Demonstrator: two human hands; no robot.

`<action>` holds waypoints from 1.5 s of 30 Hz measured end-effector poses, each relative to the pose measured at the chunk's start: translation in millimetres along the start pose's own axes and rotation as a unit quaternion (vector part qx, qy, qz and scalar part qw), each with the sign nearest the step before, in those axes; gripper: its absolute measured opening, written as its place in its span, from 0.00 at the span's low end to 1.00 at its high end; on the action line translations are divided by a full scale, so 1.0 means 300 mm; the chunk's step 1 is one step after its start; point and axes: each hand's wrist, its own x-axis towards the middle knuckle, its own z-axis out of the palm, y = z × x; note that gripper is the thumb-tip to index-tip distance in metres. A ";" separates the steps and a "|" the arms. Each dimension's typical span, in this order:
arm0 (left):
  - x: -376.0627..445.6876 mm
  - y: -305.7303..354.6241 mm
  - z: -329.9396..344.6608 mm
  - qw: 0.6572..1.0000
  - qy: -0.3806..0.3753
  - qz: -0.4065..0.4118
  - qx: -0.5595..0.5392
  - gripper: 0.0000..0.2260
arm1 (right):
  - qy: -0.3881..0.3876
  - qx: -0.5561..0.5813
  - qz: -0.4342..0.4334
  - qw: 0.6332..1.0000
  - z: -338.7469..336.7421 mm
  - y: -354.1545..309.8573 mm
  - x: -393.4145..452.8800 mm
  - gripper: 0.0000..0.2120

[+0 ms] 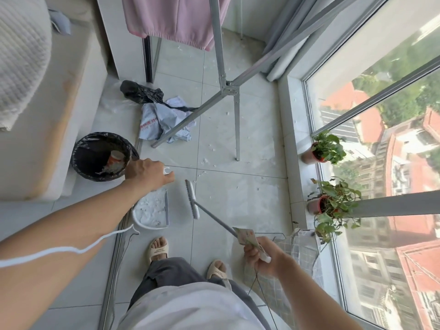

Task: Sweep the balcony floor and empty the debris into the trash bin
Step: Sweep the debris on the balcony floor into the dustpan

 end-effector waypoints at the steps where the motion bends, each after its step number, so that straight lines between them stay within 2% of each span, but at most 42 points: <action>1: -0.013 0.015 0.008 1.000 0.006 0.001 -0.001 0.27 | 0.004 -0.002 -0.007 1.000 -0.019 -0.005 0.000 0.08; 5: -0.095 0.054 0.038 1.000 0.004 -0.017 -0.002 0.27 | 0.037 -0.026 -0.044 0.998 -0.135 -0.043 0.020 0.09; 9: -0.238 0.098 0.095 0.996 0.003 -0.079 -0.042 0.26 | 0.072 -0.059 -0.046 0.995 -0.285 -0.099 0.006 0.11; 13: -0.432 0.150 0.153 0.985 -0.011 -0.150 -0.082 0.25 | 0.088 -0.087 -0.048 0.991 -0.444 -0.145 0.047 0.09; 16: -0.558 0.171 0.152 0.974 0.011 -0.211 -0.083 0.24 | 0.108 -0.118 -0.043 0.986 -0.505 -0.172 0.114 0.08; 22: -0.784 0.223 0.236 0.961 0.041 -0.259 -0.084 0.20 | 0.104 -0.238 -0.049 0.964 -0.486 -0.138 0.207 0.04; 29: -0.909 0.201 0.350 0.943 0.005 -0.301 -0.139 0.22 | 0.140 -0.385 -0.040 0.912 -0.468 0.029 0.199 0.03; 34: -0.989 0.186 0.482 0.927 -0.032 -0.302 -0.221 0.21 | 0.161 -0.429 -0.033 0.888 -0.477 0.151 0.159 0.01; 41: -1.082 0.126 0.588 0.913 -0.019 -0.320 -0.252 0.21 | 0.106 -0.454 0.056 0.883 -0.429 0.269 0.091 0.04; 45: -1.098 0.098 0.612 0.915 -0.007 -0.303 -0.266 0.23 | 0.022 -0.388 0.088 0.917 -0.396 0.218 0.048 0.04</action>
